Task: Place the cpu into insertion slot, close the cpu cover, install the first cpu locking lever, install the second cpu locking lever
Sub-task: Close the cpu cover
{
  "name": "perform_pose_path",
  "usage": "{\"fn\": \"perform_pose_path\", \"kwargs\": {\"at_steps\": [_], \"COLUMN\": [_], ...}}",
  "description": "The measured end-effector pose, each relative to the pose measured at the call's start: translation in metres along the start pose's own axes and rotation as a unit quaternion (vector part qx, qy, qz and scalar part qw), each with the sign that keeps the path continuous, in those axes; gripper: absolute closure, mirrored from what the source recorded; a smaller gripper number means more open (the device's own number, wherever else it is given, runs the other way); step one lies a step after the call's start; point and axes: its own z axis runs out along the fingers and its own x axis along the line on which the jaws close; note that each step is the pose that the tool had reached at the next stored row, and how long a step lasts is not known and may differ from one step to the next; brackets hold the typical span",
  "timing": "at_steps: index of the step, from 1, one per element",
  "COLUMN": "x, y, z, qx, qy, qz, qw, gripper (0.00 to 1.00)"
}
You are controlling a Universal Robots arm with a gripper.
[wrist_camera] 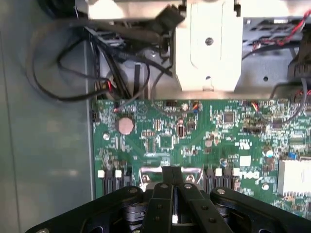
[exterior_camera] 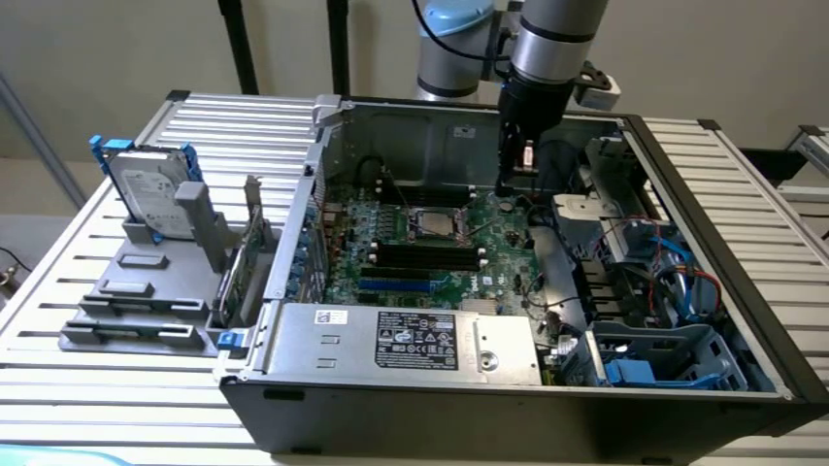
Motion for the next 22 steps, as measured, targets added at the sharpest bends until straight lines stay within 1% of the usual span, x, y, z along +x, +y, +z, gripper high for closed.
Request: {"fn": "perform_pose_path", "kwargs": {"at_steps": [3,6,18,19,20,21,22], "x": [0.001,0.002,0.005,0.006,0.006,0.006,0.006], "y": [0.0073,0.0099,0.0105,0.0105,0.0105,0.0106,0.0108], "z": [-0.0001,0.0023,0.0238,0.0246,0.0246,0.0246,0.0246], "qx": [0.0000,0.0000,0.0002,0.0019,0.0073,0.0171,0.0260], "qy": [0.0000,0.0000,0.0000,0.0000,-0.0003,-0.0008,-0.0015], "qz": [0.000,0.000,0.000,0.000,0.000,0.000,0.000], "qw": [1.0000,1.0000,1.0000,1.0000,1.0000,0.9999,0.9997], "gripper": [0.89,0.89,0.89,0.89,0.89,0.89,0.89]}}
